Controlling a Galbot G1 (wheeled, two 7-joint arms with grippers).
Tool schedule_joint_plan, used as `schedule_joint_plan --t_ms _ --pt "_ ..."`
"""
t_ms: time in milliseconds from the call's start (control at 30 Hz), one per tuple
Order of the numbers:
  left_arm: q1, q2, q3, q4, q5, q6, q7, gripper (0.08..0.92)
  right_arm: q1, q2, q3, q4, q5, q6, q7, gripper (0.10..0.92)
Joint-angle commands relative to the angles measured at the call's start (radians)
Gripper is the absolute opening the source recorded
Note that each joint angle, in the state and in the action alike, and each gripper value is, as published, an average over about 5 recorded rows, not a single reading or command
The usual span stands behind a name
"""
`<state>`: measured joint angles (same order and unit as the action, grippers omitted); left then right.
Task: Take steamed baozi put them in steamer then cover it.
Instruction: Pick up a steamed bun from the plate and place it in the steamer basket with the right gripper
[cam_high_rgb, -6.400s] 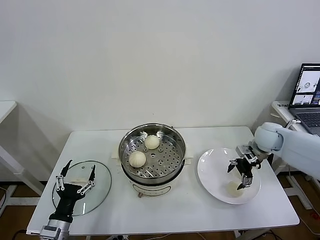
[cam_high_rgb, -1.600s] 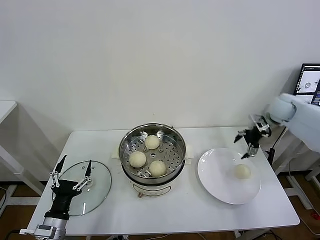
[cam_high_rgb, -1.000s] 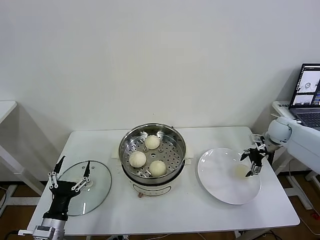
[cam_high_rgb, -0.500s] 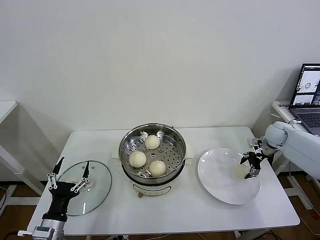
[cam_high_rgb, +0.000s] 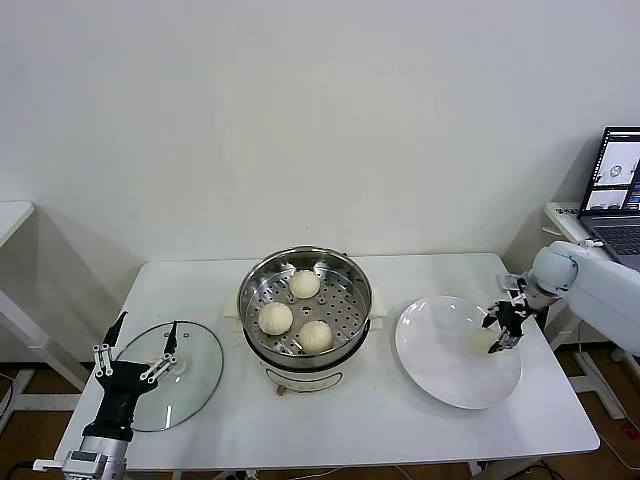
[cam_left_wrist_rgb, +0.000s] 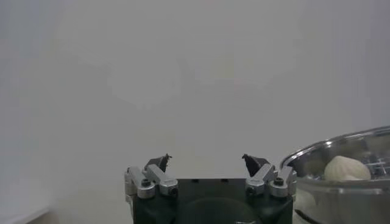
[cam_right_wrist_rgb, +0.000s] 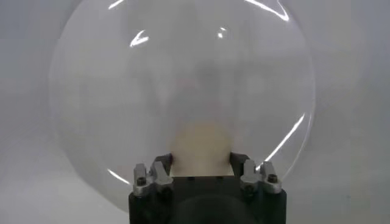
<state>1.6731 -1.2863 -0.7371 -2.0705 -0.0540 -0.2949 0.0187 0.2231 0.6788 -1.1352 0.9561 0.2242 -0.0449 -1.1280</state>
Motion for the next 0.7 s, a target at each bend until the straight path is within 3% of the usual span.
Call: schedule_joint_plan --t_ms 33,367,700 --pt "-0.003 0.005 0.011 -0.013 0.000 0.005 -0.002 0.823 0.329 0.026 -0.175 0.091 0.147 0.002 -0.137 0.641" --pt "-0.008 0.009 0.034 -0.026 0.000 0.005 -0.003 0.823 0.700 0.265 -0.401 0.255 0.426 -0.049 -0.198 0.644" --pt "-0.013 0.008 0.038 -0.020 0.000 0.003 -0.004 0.823 0.705 0.460 -0.458 0.288 0.511 -0.104 -0.131 0.638"
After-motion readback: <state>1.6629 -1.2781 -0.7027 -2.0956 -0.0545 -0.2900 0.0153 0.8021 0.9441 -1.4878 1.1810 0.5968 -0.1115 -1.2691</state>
